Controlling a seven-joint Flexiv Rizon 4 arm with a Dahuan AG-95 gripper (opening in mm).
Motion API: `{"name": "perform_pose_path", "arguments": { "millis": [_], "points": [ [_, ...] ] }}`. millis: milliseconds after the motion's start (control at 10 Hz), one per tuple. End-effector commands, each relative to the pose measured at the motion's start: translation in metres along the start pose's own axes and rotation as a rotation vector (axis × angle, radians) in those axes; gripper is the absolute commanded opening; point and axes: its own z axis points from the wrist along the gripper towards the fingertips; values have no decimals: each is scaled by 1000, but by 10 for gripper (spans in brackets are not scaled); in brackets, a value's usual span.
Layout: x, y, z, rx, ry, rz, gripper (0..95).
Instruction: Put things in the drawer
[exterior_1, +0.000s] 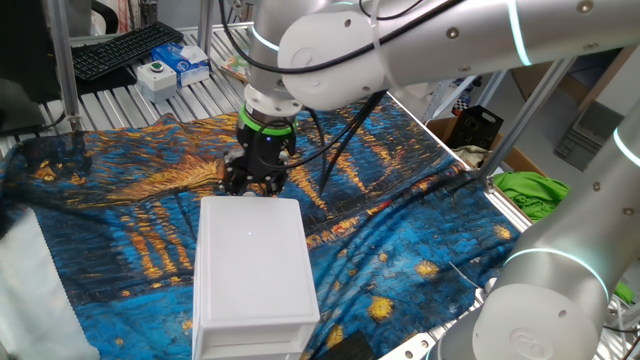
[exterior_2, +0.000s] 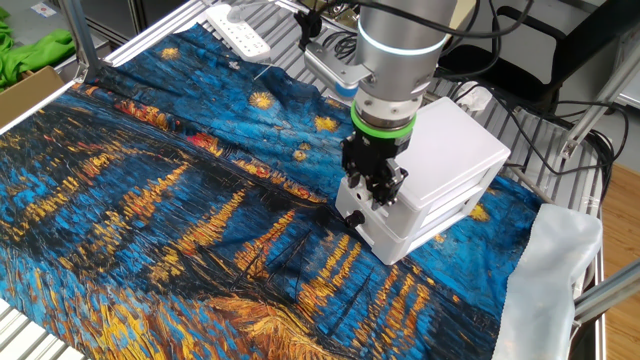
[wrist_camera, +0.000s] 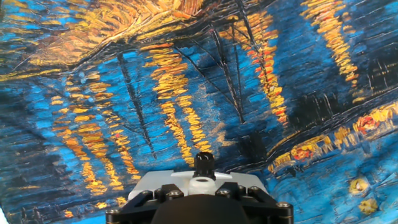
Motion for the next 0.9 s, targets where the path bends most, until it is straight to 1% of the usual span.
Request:
{"name": "perform_pose_path", "arguments": {
  "millis": [100,300,400,500,600,700,900],
  "points": [
    [-13,0,-2,32,12,-73,950],
    [-36,-4,-4,32,28,-113,950],
    [-43,-6,-4,32,29,-125,950],
    [-57,-12,-4,31,31,-156,950],
    [-64,-17,-3,32,30,-179,950],
    [-75,-26,-1,32,30,-215,760],
    [-90,-39,1,34,28,-271,760]
  ]
}}
